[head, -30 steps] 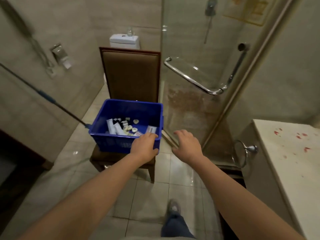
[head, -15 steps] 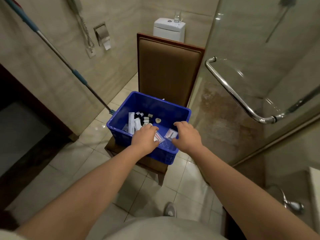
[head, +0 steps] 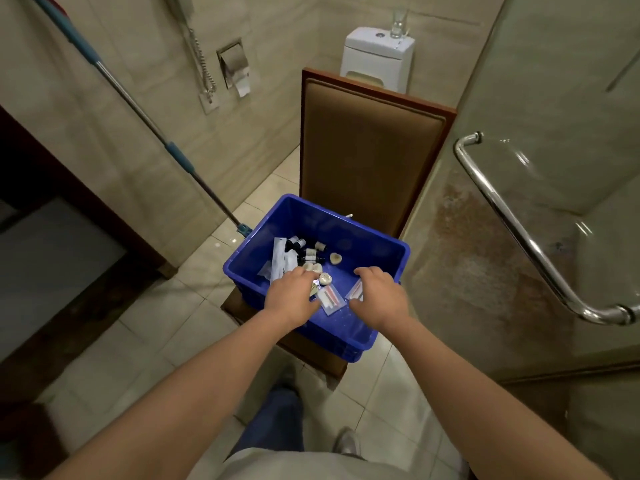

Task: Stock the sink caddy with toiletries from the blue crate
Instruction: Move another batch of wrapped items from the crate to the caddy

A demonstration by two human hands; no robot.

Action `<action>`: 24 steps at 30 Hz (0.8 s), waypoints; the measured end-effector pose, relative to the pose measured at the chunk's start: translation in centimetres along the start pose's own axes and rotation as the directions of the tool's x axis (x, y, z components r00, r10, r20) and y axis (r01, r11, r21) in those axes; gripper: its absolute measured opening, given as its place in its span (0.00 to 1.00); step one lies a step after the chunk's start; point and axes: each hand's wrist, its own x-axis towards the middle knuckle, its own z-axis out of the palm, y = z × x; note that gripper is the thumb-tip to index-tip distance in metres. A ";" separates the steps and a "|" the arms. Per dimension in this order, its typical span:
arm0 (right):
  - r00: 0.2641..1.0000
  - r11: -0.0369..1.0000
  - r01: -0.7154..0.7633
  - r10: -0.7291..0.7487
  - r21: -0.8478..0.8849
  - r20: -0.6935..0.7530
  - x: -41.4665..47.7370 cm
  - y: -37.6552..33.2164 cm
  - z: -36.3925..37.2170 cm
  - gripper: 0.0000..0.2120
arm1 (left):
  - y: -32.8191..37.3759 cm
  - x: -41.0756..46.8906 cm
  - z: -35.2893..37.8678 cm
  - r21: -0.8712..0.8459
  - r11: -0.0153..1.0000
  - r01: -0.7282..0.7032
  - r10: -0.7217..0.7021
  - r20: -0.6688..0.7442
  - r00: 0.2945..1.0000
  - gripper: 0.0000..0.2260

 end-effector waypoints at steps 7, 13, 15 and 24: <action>0.981 0.978 -0.186 0.179 0.094 0.075 4.9 0.6 2.3 0.29 | -2.9 7.1 1.3 0.028 0.995 -0.096 0.091 0.158 0.983 0.23; 0.900 0.897 -0.412 0.373 0.163 0.223 9.0 1.8 5.9 0.26 | -5.1 14.2 4.1 0.051 0.975 -0.216 0.185 0.347 0.919 0.24; 0.868 0.862 -0.476 0.427 0.176 0.255 10.3 2.4 7.5 0.28 | -5.6 16.1 5.7 0.051 0.965 -0.256 0.214 0.407 0.888 0.24; 0.770 0.756 -0.617 0.523 0.218 0.365 15.5 6.3 15.4 0.32 | -7.0 23.5 14.3 0.071 0.889 -0.451 0.327 0.592 0.737 0.26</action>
